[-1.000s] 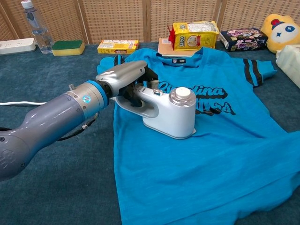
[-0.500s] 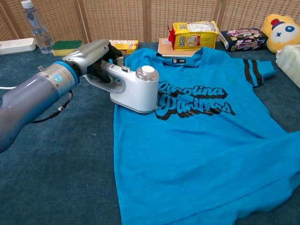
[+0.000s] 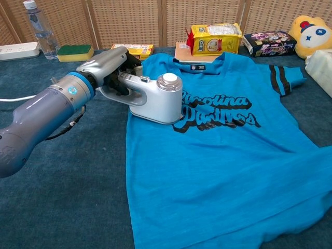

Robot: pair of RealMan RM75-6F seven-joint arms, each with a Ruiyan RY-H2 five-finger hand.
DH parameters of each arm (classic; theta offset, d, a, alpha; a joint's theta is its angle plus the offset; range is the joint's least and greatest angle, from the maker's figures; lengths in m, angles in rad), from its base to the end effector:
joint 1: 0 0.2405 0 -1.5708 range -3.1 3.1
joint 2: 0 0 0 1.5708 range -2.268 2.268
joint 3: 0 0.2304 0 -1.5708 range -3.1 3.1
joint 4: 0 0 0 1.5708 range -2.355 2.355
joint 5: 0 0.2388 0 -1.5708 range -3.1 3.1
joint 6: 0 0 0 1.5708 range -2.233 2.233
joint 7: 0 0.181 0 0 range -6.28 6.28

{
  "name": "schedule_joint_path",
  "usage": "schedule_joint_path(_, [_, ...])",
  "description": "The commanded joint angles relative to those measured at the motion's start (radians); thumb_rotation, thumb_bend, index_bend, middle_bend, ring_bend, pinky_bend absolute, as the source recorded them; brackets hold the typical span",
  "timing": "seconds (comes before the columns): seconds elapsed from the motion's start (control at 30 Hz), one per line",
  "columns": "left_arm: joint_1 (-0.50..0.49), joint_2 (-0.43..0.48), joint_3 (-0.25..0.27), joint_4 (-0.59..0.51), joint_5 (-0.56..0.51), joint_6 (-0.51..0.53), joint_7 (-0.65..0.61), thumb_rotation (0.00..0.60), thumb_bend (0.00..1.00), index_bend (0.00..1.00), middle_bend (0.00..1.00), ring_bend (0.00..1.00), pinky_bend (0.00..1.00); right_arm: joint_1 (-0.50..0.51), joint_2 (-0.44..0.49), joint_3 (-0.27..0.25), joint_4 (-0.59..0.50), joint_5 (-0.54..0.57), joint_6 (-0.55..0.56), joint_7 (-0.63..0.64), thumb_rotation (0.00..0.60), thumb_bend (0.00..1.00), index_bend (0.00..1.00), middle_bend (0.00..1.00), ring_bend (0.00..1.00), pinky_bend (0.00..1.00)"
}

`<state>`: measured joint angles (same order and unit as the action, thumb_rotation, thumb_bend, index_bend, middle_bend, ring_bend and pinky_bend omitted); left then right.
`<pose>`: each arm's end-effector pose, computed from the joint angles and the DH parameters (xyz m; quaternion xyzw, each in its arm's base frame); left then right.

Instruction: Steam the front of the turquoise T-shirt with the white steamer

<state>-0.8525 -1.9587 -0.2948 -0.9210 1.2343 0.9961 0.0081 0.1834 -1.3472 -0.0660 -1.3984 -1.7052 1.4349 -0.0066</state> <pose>-0.0872 0.4134 -0.1113 -0.6659 -0.4141 -0.4742 0.4004 -0.2722 -0.2132 0.0285 0.7038 -0.3524 0.3999 0.4697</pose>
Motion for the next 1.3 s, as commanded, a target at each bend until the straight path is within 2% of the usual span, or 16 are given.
schedule_joint_path(0.03, [-0.02, -0.028, -0.006, 0.005, 0.004, 0.003, 0.019, 0.6, 0.42, 0.59, 0.7, 0.65, 0.73, -0.002, 0.001, 0.0, 0.0, 0.002, 0.001, 0.001, 0.6, 0.62, 0.65, 0.62, 0.71, 0.88])
schedule_joint_path(0.4, [-0.077, -0.096, -0.023, -0.005, 0.001, -0.017, 0.075, 0.6, 0.42, 0.59, 0.7, 0.65, 0.73, -0.006, 0.003, 0.001, 0.001, 0.005, 0.005, 0.004, 0.6, 0.62, 0.65, 0.62, 0.71, 0.88])
schedule_joint_path(0.67, [-0.082, -0.106, -0.005, -0.045, 0.017, -0.02, 0.087, 0.6, 0.42, 0.59, 0.7, 0.65, 0.73, -0.007, 0.004, 0.002, 0.002, 0.005, 0.006, 0.007, 0.6, 0.62, 0.66, 0.62, 0.71, 0.88])
schedule_joint_path(0.83, [-0.069, -0.092, 0.011, -0.056, 0.029, -0.016, 0.077, 0.6, 0.42, 0.59, 0.7, 0.65, 0.73, -0.007, 0.005, 0.001, 0.0, 0.003, 0.005, 0.005, 0.6, 0.61, 0.66, 0.62, 0.71, 0.88])
schedule_joint_path(1.1, [-0.026, -0.02, 0.04, -0.077, 0.054, 0.004, 0.049, 0.6, 0.42, 0.59, 0.7, 0.65, 0.73, -0.009, 0.012, -0.007, -0.009, 0.001, -0.002, -0.008, 0.6, 0.62, 0.66, 0.62, 0.71, 0.88])
schedule_joint_path(1.3, [0.004, 0.043, 0.036, -0.086, 0.05, 0.017, 0.025, 0.6, 0.42, 0.59, 0.7, 0.65, 0.73, -0.013, 0.02, -0.017, -0.018, 0.0, -0.011, -0.022, 0.6, 0.62, 0.66, 0.62, 0.71, 0.88])
